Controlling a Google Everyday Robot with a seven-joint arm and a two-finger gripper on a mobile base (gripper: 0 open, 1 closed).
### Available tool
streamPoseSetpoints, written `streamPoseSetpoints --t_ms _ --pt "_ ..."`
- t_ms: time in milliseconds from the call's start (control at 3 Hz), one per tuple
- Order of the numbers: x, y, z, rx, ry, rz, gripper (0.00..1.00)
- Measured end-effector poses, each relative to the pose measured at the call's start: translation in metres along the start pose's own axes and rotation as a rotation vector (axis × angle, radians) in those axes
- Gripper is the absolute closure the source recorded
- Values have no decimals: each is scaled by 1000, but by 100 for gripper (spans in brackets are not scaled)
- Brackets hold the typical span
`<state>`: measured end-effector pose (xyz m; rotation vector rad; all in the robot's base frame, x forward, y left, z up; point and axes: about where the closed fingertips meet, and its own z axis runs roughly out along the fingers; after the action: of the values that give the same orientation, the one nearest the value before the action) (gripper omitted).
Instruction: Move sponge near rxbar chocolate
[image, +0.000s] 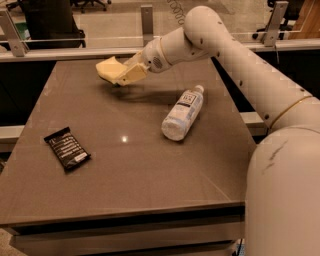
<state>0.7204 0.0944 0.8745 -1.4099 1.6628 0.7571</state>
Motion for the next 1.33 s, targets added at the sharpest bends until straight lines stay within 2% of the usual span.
streamPoseSetpoints --t_ms 333,667,1000,1333 --pt "-19 39 0 -115 -28 -60 100" --pt "-27 74 5 -223 -56 -70 100" --pt "-27 74 6 -223 -56 -70 100" --pt "-20 82 18 -268 -20 -97 100"
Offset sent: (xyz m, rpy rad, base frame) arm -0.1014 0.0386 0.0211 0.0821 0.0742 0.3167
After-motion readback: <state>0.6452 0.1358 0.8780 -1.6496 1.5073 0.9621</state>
